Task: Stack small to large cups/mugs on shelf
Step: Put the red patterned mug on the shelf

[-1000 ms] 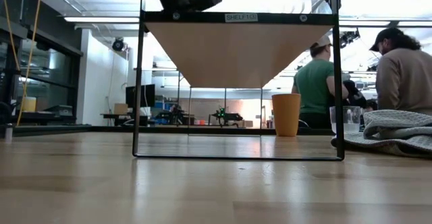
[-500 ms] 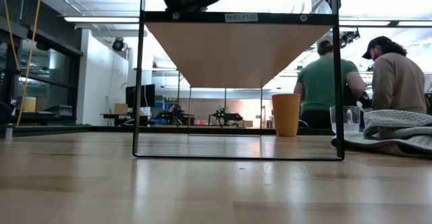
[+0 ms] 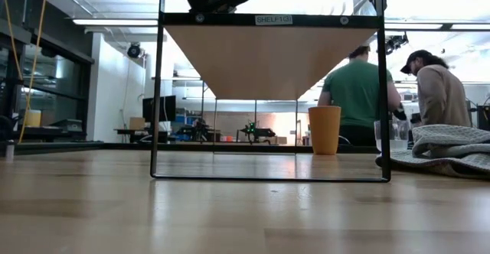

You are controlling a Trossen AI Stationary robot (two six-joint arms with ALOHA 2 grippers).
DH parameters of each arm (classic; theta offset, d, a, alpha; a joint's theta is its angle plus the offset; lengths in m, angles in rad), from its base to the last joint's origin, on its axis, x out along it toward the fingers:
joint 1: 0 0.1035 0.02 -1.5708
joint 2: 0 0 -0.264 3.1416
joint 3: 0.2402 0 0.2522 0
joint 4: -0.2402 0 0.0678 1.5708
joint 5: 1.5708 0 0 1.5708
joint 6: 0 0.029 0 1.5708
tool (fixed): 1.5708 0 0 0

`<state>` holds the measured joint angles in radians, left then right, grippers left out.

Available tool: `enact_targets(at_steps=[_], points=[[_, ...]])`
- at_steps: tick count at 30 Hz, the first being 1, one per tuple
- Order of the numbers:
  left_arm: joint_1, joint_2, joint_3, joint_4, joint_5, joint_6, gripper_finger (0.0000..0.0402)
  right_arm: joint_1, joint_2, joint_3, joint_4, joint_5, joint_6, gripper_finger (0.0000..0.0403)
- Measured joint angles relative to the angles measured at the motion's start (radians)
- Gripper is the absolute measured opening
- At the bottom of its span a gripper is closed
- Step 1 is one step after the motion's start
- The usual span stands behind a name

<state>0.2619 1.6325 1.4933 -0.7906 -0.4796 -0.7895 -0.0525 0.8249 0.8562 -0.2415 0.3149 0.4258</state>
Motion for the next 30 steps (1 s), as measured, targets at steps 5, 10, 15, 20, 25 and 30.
enact_targets(at_steps=[5,10,15,20,25,30], points=[[0.0,0.0,0.0,-0.002,0.0,-0.003,0.0085,0.0,0.0,0.0,0.0,0.0,0.0,0.0181],[0.0,0.0,0.0,-0.004,0.001,-0.02,0.0112,0.0,0.0,0.0,0.0,0.0,0.0,0.0181],[0.0,0.0,0.0,-0.006,0.003,-0.026,0.0169,0.0,0.0,0.0,0.0,0.0,0.0,0.0181],[0.0,0.0,0.0,-0.005,0.024,-0.027,0.0219,0.0,0.0,0.0,0.0,0.0,-0.001,0.0181],[0.0,0.0,0.0,-0.005,0.06,-0.029,0.0252,0.0,0.0,0.0,0.0,0.0,-0.008,0.0181],[0.0,-0.014,-0.001,-0.013,0.092,-0.031,0.0269,0.0,0.0,0.0,0.0,0.0,-0.008,0.0181]])
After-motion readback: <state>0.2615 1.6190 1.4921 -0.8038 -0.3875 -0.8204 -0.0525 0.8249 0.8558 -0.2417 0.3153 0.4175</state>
